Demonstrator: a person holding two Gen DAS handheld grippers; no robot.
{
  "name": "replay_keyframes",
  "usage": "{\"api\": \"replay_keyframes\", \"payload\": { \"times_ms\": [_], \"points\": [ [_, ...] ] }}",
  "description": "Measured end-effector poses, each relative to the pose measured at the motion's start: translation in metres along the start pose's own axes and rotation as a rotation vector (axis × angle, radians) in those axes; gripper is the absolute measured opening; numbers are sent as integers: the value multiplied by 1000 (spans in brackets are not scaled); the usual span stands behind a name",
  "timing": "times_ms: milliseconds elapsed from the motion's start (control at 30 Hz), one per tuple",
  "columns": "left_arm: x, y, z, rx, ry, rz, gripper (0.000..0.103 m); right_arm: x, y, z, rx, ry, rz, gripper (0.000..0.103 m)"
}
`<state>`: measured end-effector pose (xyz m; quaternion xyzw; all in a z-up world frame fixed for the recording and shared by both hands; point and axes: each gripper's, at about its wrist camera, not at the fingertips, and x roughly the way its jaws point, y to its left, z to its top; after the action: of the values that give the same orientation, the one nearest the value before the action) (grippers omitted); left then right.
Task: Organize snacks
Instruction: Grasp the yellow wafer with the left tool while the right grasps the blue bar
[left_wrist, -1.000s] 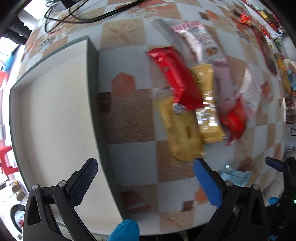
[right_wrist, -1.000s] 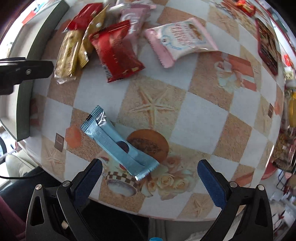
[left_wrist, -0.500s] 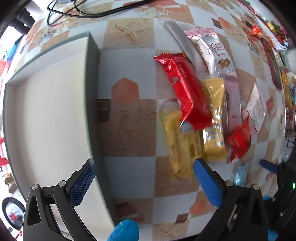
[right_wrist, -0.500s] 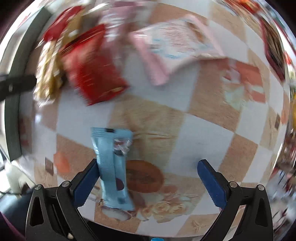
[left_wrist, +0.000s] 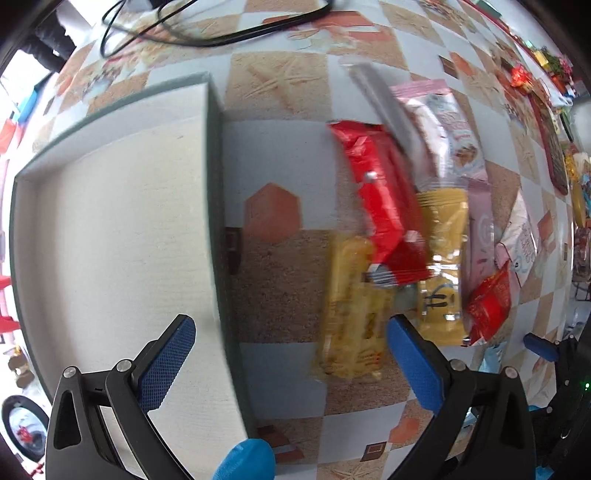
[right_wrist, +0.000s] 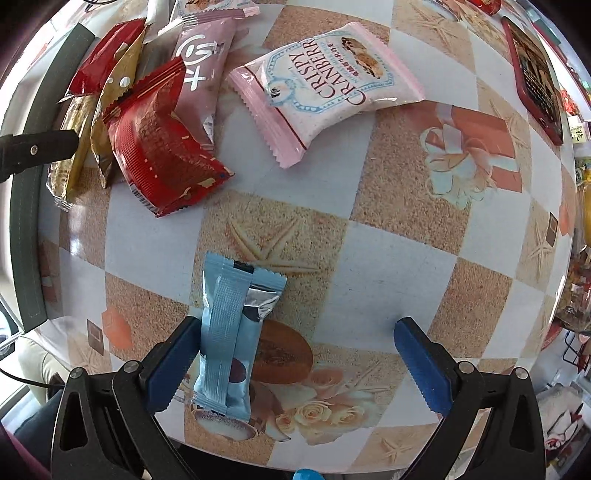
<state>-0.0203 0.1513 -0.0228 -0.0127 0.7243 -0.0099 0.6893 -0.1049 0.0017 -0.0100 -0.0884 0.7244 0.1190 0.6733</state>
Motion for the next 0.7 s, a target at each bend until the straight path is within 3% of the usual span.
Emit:
{"api": "replay_keyframes", "payload": {
  "times_ms": [200, 400, 500, 633, 700],
  "points": [
    [12, -42, 10, 64, 12, 71, 103, 2, -3, 3, 5, -3, 1, 103],
    [25, -25, 16, 100, -20, 82, 103, 0, -5, 3, 20, -13, 3, 103],
    [9, -29, 27, 110, -3, 143, 103, -2, -7, 0, 37, -22, 6, 103],
    [12, -73, 30, 236, -43, 234, 103, -3, -8, 3, 59, -8, 10, 103],
    [16, -80, 33, 247, -57, 227, 103, -6, -9, 6, 59, -9, 11, 103]
  ]
}}
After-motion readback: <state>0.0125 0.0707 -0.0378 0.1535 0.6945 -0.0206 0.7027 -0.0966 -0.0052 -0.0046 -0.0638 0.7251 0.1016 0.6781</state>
